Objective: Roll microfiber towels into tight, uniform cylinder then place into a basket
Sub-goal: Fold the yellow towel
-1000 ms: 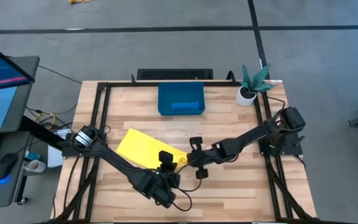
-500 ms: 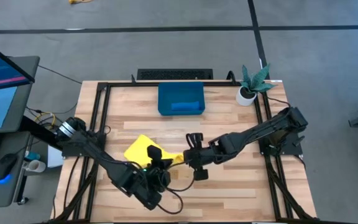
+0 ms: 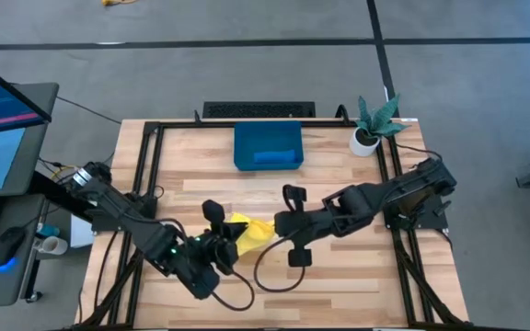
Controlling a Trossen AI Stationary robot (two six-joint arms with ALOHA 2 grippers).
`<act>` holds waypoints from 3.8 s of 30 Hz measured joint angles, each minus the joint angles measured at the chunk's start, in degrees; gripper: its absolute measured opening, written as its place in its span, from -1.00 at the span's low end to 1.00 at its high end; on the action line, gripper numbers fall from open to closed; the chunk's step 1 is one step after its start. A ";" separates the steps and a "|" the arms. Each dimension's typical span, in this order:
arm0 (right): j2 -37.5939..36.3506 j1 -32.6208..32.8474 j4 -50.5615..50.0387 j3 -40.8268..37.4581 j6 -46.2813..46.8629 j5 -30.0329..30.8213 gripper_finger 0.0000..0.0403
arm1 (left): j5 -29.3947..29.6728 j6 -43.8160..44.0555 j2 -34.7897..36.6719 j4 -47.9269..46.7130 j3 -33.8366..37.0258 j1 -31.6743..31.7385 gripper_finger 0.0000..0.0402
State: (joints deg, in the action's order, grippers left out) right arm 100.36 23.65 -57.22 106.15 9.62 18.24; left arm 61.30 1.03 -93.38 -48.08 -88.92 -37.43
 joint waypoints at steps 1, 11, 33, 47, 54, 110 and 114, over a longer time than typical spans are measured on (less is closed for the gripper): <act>0.00 0.01 -0.26 0.95 -0.01 0.00 -0.98 | 0.06 -0.74 0.12 0.18 -0.67 0.00 -1.00; 0.02 0.64 -4.75 8.37 2.39 -0.13 -0.99 | 1.04 -7.47 0.14 -0.38 -9.06 -0.20 -1.00; 0.24 8.34 -8.14 17.23 15.51 -0.40 -0.98 | -11.84 13.36 0.09 -0.26 -15.39 -2.68 -1.00; 0.31 12.52 -5.98 17.23 18.06 -0.39 -0.98 | -25.35 19.13 0.08 6.94 -15.39 -2.69 -1.00; 0.28 14.72 -4.45 17.23 20.46 -0.39 -0.97 | -28.57 22.49 0.08 9.79 -15.39 -2.63 -1.00; -4.81 1.83 0.58 3.19 16.28 1.11 -0.96 | -20.87 26.79 -0.42 -24.05 -25.86 6.11 -1.00; -4.96 4.17 2.25 3.19 17.44 1.09 -0.96 | -25.16 31.39 -0.42 -23.50 -26.14 5.07 -1.00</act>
State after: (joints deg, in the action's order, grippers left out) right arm 95.39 27.82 -54.98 109.34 27.06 19.33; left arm 36.14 32.42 -93.80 -71.58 -115.07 -32.36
